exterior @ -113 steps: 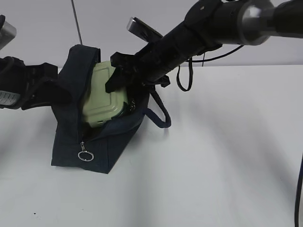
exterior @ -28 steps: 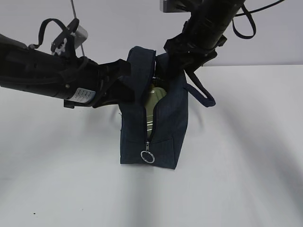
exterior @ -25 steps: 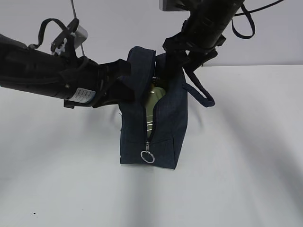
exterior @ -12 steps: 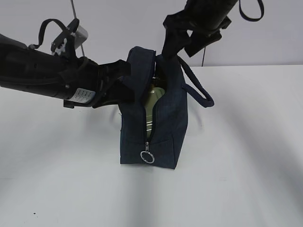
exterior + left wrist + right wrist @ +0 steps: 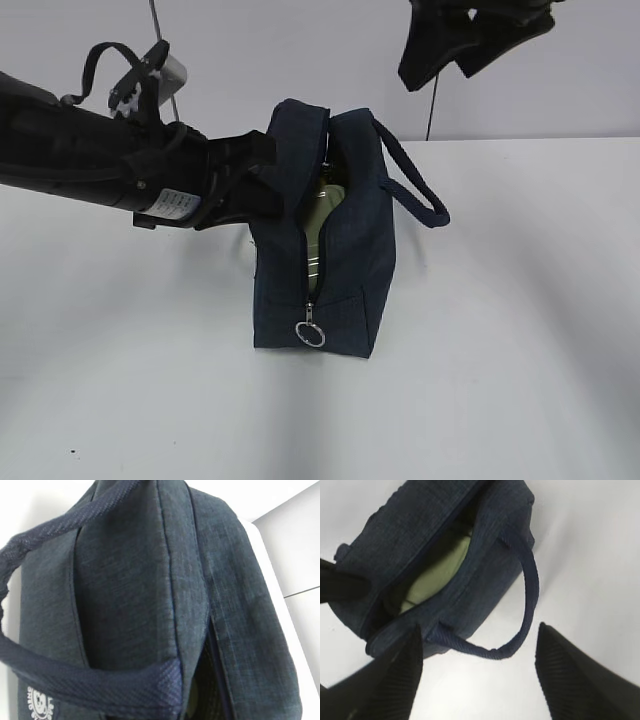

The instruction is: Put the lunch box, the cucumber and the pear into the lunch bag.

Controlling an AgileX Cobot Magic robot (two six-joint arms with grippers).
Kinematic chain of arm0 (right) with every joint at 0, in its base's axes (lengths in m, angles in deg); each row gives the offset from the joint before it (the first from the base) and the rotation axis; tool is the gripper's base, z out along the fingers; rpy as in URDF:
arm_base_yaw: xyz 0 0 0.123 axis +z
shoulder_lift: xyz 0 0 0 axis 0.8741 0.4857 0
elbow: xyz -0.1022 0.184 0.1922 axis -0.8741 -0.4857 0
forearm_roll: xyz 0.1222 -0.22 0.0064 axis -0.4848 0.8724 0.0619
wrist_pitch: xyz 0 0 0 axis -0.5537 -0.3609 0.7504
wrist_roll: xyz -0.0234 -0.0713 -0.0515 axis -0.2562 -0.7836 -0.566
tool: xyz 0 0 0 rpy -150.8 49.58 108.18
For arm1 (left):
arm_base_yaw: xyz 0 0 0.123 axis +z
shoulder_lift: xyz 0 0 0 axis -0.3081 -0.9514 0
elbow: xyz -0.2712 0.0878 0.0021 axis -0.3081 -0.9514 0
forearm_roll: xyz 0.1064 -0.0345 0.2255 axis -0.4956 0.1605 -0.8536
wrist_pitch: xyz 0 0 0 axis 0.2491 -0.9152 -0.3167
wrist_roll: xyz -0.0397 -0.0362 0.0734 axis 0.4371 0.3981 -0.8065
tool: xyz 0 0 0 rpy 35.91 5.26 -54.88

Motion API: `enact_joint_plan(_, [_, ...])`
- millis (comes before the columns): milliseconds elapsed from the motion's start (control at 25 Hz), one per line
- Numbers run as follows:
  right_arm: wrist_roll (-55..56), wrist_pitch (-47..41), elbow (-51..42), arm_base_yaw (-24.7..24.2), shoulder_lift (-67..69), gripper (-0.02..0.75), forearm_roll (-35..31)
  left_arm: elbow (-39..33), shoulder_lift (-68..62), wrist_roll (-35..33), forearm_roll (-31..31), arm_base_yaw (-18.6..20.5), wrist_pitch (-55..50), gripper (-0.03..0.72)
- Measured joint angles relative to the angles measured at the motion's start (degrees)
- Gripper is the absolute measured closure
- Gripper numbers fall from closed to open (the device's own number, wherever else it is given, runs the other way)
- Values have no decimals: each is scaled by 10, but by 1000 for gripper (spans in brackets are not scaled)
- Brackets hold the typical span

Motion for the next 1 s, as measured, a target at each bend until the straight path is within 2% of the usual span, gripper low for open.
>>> enact_joint_plan(480, [24, 4, -227, 0, -208, 220, -24, 0, 0, 0, -10, 0, -1, 707])
enact_joint_plan(760, [33, 76, -407, 0, -306, 246, -55, 0, 0, 0, -13, 0, -5, 707])
enact_joint_plan(1000, [24, 181, -526, 0, -335, 256, -84, 0, 0, 0, -13, 0, -6, 707])
